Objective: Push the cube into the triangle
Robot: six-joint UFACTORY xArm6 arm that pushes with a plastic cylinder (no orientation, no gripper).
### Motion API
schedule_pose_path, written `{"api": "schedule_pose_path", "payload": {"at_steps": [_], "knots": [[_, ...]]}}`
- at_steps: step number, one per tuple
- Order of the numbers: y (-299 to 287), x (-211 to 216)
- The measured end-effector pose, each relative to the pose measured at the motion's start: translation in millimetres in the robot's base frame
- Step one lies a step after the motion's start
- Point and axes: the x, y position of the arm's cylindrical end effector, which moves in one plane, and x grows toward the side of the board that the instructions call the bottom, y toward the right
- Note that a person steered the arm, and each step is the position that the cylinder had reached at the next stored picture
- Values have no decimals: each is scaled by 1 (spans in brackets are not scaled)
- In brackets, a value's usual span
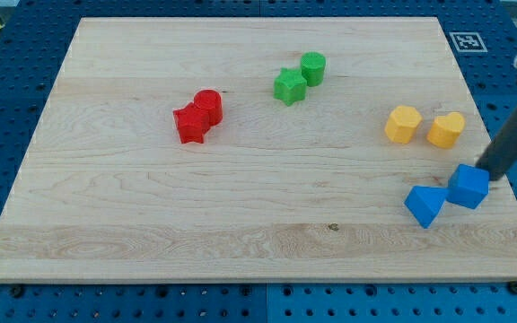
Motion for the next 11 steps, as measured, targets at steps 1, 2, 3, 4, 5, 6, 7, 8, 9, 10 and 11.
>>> {"api": "schedule_pose_path", "payload": {"at_steps": [1, 2, 3, 4, 5, 6, 7, 8, 9, 10, 11], "knots": [[9, 15], [-4, 29], [-34, 37], [-46, 34], [-23, 5], [-16, -13], [-27, -9], [-44, -1], [-57, 0], [-63, -11], [-91, -17]]}}
